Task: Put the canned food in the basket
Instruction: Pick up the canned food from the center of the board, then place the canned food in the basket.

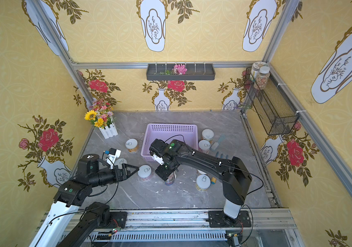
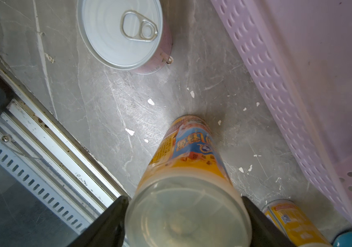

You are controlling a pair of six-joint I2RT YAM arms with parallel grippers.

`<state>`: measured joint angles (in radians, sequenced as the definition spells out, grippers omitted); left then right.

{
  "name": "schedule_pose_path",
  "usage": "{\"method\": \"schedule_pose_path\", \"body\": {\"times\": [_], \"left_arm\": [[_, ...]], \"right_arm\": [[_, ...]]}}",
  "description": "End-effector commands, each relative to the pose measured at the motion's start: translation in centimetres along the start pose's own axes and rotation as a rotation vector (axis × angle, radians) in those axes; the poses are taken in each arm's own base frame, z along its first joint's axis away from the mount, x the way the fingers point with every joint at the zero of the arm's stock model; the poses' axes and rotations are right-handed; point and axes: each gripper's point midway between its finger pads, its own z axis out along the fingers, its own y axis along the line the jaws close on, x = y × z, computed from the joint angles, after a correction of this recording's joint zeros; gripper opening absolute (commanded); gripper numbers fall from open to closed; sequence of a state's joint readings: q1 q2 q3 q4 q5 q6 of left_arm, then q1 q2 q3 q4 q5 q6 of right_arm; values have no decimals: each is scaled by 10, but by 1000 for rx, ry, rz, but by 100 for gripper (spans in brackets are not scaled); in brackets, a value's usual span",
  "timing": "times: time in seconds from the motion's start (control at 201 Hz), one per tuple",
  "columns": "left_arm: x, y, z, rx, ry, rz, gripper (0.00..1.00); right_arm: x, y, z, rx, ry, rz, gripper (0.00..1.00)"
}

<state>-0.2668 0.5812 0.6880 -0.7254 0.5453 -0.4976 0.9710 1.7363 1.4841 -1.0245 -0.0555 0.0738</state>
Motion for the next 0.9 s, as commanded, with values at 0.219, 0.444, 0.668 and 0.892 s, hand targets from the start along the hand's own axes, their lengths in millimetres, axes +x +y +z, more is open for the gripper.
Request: {"method": "schedule_pose_path", "body": {"times": [0.219, 0.444, 0.668, 0.892], "left_arm": [[-11, 2, 0, -38, -25, -2, 100], [-27, -11, -3, -38, -43, 15, 100], [-42, -20, 4, -30, -63, 50, 100], [-61, -35, 28, -46, -60, 135, 100]], "right_arm": [[-2, 3, -13, -12, -31, 22, 60], [-3, 4, -63, -19, -112, 118, 56], [-10, -21, -124, 9, -180, 237, 53], [-23, -93, -148, 65, -180, 421, 52]]}}
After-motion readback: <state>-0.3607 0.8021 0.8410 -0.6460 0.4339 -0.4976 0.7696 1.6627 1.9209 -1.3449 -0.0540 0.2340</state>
